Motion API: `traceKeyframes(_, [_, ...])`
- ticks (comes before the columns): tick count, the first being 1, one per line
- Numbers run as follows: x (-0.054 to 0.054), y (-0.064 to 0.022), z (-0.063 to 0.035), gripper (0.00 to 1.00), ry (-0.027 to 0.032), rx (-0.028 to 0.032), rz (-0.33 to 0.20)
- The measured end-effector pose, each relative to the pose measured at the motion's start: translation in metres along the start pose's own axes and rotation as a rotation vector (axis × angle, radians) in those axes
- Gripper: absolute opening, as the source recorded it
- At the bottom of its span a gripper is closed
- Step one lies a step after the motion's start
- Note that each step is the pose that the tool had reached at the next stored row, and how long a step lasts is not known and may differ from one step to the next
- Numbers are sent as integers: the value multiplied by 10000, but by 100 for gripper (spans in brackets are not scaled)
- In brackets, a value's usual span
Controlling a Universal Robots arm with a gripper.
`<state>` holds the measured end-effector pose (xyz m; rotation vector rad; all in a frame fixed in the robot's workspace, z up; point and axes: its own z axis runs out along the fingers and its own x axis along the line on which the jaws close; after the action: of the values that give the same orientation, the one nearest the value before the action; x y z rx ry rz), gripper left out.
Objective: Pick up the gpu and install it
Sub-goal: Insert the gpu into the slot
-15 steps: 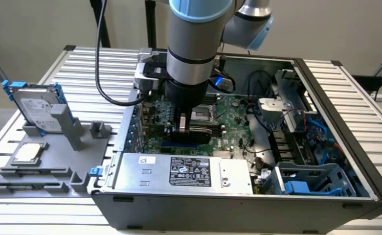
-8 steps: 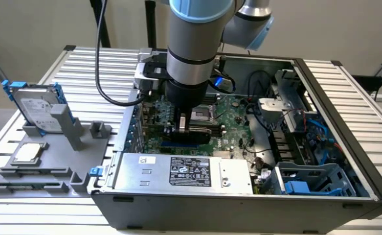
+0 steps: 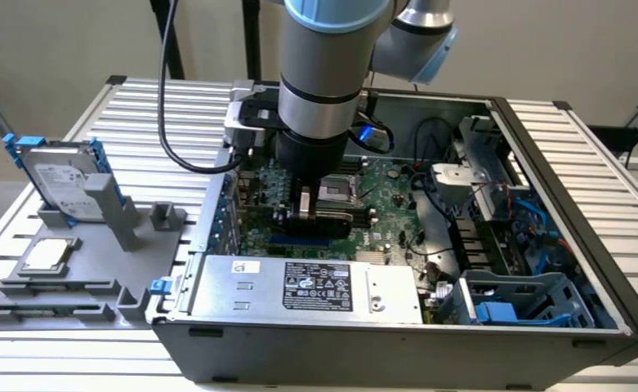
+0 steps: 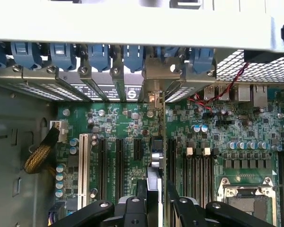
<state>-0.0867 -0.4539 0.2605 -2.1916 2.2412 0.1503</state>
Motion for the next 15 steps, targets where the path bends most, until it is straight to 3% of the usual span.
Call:
traceKeyframes(5, [-9, 0, 4, 27, 13, -16, -36])
traceKeyframes(9, [-9, 0, 10, 27, 37, -74, -30])
traceKeyframes(11, [-7, -2, 15, 27, 51, -119, -29])
traceKeyframes(15, [-2, -4, 19, 27, 89, -273, -14])
